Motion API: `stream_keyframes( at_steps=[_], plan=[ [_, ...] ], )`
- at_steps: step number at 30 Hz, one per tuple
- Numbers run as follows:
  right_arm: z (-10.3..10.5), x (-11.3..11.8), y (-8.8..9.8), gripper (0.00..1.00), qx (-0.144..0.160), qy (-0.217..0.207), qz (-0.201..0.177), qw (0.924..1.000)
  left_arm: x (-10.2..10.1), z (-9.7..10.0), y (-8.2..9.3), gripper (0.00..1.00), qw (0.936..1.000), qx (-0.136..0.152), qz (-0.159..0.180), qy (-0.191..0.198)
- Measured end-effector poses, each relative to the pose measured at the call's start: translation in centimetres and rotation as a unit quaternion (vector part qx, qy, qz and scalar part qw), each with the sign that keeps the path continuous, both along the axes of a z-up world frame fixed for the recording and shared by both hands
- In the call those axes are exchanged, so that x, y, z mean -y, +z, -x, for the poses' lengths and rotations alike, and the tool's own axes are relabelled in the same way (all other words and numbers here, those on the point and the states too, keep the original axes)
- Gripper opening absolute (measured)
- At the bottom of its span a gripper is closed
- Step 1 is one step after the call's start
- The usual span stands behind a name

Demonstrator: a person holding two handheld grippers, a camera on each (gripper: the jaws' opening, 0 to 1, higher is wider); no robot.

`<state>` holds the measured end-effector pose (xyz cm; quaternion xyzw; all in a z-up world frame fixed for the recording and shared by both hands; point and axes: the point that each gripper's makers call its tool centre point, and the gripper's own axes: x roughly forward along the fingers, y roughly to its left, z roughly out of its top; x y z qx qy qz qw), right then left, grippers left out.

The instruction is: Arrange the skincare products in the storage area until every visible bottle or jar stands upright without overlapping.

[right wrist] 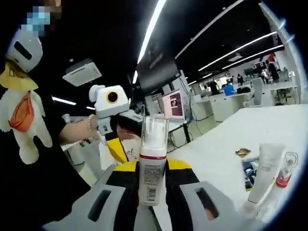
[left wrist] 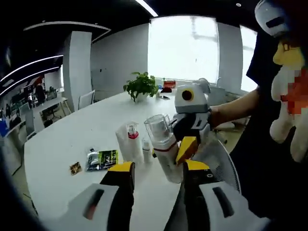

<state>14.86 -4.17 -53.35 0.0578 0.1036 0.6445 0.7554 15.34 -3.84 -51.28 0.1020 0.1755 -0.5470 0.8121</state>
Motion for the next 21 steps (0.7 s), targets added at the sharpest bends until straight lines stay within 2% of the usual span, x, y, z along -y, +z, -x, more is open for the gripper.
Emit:
stream_keyframes(
  at_steps=[3, 4, 8, 13, 21],
  plan=[
    [0.6, -0.4, 0.1, 0.19, 0.027, 0.028, 0.021, 0.999, 1.0, 0.4, 0.9, 0.36, 0.9993, -0.007, 0.01, -0.034],
    [0.8, -0.6, 0.3, 0.19, 0.035, 0.035, 0.022, 0.9985, 1.3, 0.6, 1.0, 0.36, 0.9985, 0.002, 0.004, -0.054],
    [1.6, -1.1, 0.3, 0.19, 0.078, 0.072, 0.054, 0.9929, 1.8, 0.8, 0.4, 0.34, 0.9954, 0.017, -0.044, -0.084],
    [1.8, -1.2, 0.4, 0.19, 0.097, 0.089, 0.063, 0.9893, 2.8, 1.4, 0.6, 0.28, 0.9925, 0.033, -0.046, -0.108],
    [1.6, -0.9, -0.9, 0.19, 0.128, 0.108, 0.104, 0.9804, 3.3, 2.1, -0.3, 0.22, 0.9886, 0.032, -0.069, -0.13]
  ],
)
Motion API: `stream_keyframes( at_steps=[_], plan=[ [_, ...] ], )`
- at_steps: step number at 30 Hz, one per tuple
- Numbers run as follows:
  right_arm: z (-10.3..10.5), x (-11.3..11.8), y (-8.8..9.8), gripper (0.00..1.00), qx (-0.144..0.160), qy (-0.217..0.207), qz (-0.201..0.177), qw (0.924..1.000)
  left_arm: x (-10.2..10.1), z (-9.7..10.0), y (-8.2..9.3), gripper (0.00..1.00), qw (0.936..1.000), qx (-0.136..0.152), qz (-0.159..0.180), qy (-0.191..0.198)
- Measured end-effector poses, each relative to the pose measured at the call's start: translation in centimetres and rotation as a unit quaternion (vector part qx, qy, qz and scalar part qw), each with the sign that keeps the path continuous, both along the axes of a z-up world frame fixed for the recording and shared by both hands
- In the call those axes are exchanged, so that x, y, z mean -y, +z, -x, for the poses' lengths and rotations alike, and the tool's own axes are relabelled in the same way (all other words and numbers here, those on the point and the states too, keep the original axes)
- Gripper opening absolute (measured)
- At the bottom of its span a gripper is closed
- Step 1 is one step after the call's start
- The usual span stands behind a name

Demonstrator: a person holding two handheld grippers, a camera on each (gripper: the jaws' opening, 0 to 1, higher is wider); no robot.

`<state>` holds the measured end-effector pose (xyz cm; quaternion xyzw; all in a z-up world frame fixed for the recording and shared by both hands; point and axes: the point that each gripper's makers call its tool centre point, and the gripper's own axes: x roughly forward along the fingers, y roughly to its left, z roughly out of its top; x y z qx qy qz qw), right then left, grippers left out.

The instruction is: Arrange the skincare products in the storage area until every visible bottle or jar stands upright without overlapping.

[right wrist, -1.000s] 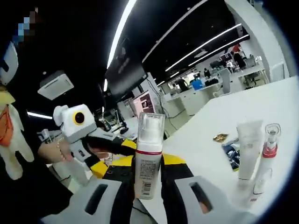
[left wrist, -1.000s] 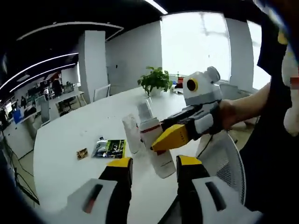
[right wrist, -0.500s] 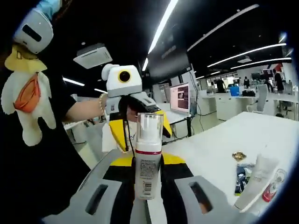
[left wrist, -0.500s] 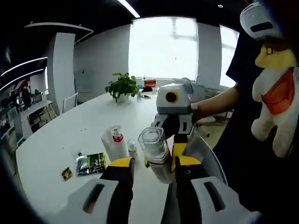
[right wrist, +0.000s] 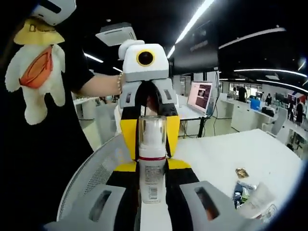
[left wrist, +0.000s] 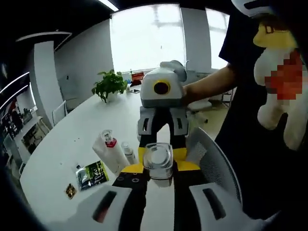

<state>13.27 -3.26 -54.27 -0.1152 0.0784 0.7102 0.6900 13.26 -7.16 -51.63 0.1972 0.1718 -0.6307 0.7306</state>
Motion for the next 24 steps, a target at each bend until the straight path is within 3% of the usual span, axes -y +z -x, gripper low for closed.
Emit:
stream_keyframes(
  at_steps=[10, 18, 24],
  plan=[
    [-0.2, 1.0, -1.3, 0.2, 0.019, -0.024, 0.034, 0.999, 0.5, -0.4, -1.4, 0.21, 0.999, 0.012, -0.041, -0.011],
    [-0.1, 2.7, -3.6, 0.2, -0.006, -0.069, 0.074, 0.9949, 1.8, -0.5, -3.5, 0.21, 0.9984, 0.008, -0.051, -0.022],
    [-0.4, 3.9, -4.5, 0.24, -0.014, -0.101, 0.076, 0.9919, 2.9, -0.6, -4.3, 0.21, 0.9982, 0.007, -0.051, -0.031]
  ],
)
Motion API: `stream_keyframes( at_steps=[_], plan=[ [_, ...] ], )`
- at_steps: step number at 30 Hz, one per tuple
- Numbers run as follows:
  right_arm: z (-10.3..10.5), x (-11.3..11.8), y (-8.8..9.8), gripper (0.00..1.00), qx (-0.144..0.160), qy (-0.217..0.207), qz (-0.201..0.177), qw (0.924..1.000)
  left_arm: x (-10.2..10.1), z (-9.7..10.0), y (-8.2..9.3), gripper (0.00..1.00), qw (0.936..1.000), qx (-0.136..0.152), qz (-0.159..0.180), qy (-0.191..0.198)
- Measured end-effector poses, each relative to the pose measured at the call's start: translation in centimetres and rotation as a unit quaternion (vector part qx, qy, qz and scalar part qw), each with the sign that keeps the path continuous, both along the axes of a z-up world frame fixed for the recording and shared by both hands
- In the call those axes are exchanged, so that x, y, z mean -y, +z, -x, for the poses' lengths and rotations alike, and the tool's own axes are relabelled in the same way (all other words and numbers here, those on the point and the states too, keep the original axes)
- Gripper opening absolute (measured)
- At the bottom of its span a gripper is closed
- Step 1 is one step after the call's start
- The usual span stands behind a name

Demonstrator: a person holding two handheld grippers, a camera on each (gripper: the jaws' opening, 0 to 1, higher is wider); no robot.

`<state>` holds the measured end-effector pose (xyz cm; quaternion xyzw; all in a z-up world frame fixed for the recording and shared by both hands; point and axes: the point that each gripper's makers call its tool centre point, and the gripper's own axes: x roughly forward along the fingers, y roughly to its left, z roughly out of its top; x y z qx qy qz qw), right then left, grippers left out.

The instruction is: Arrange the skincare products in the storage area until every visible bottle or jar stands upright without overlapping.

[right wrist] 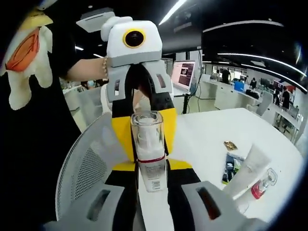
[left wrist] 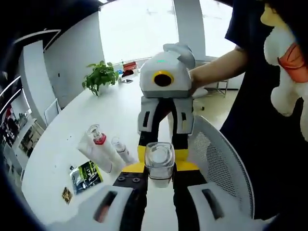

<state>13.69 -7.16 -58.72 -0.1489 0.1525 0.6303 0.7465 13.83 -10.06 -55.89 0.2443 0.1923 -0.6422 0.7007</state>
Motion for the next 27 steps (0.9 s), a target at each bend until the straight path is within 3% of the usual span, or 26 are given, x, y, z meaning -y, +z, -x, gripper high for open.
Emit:
stream_keyframes(
  at_steps=[15, 27],
  plan=[
    [-1.0, 1.9, -2.0, 0.57, -0.014, -0.072, 0.014, 0.9972, 1.1, -1.4, -2.4, 0.21, 0.9999, -0.006, -0.01, -0.003],
    [-2.0, 3.3, -2.9, 0.69, -0.03, -0.133, 0.008, 0.9906, 1.1, -3.1, -5.5, 0.21, 0.9996, -0.018, -0.019, 0.003]
  ],
)
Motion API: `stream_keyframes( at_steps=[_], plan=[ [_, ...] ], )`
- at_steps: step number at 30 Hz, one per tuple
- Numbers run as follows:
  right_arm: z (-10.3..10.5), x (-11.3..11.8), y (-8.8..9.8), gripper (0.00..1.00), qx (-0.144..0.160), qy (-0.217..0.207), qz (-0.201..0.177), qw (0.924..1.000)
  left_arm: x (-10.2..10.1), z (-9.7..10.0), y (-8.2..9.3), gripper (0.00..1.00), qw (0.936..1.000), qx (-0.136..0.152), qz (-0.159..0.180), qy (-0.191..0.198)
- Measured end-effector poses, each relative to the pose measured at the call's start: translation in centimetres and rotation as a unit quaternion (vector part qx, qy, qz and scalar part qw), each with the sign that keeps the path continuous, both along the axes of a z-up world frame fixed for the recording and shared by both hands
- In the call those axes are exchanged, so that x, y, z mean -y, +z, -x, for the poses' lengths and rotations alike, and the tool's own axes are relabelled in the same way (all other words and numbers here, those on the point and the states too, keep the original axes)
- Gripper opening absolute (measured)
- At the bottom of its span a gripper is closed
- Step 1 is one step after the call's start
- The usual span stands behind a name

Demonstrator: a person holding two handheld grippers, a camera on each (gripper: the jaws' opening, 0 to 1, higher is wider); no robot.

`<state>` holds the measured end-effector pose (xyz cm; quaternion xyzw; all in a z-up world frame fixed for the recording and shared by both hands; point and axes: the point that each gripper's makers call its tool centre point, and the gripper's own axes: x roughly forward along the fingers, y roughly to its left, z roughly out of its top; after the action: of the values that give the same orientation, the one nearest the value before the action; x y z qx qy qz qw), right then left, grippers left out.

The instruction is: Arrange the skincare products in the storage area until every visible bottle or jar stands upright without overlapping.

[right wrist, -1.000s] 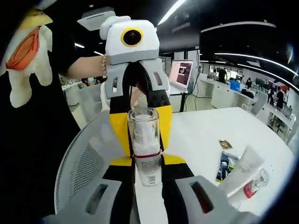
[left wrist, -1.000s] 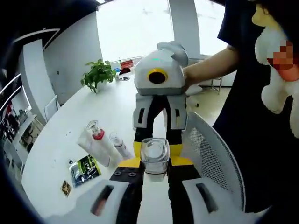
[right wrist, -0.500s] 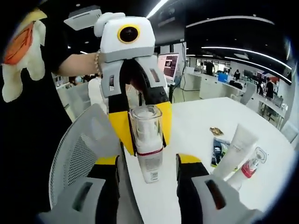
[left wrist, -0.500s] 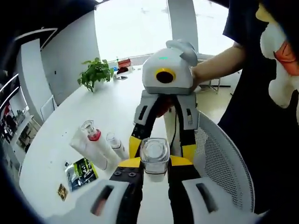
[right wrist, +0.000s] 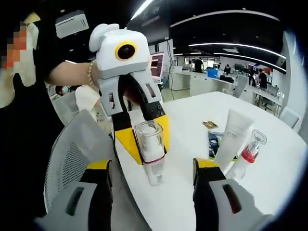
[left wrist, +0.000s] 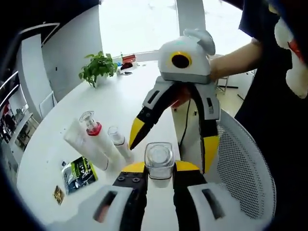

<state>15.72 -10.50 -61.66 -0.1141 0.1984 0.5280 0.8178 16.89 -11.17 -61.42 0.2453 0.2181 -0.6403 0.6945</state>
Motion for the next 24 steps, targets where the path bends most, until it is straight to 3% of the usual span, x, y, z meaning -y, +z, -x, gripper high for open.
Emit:
stream_keyframes(
  at_steps=[10, 18, 24],
  plan=[
    [-0.6, 2.4, -1.3, 0.78, -0.019, -0.075, -0.002, 0.997, 0.3, -1.8, -2.9, 0.21, 0.9999, -0.007, -0.007, 0.014],
    [-1.5, 4.3, -2.2, 0.87, -0.028, -0.136, 0.003, 0.9903, 0.5, -3.1, -5.4, 0.21, 0.9996, 0.0, -0.024, 0.018],
    [-2.4, 5.0, -2.3, 0.98, -0.025, -0.181, -0.01, 0.9831, 0.9, -3.4, -5.7, 0.21, 0.9996, 0.008, -0.019, 0.021]
  ],
)
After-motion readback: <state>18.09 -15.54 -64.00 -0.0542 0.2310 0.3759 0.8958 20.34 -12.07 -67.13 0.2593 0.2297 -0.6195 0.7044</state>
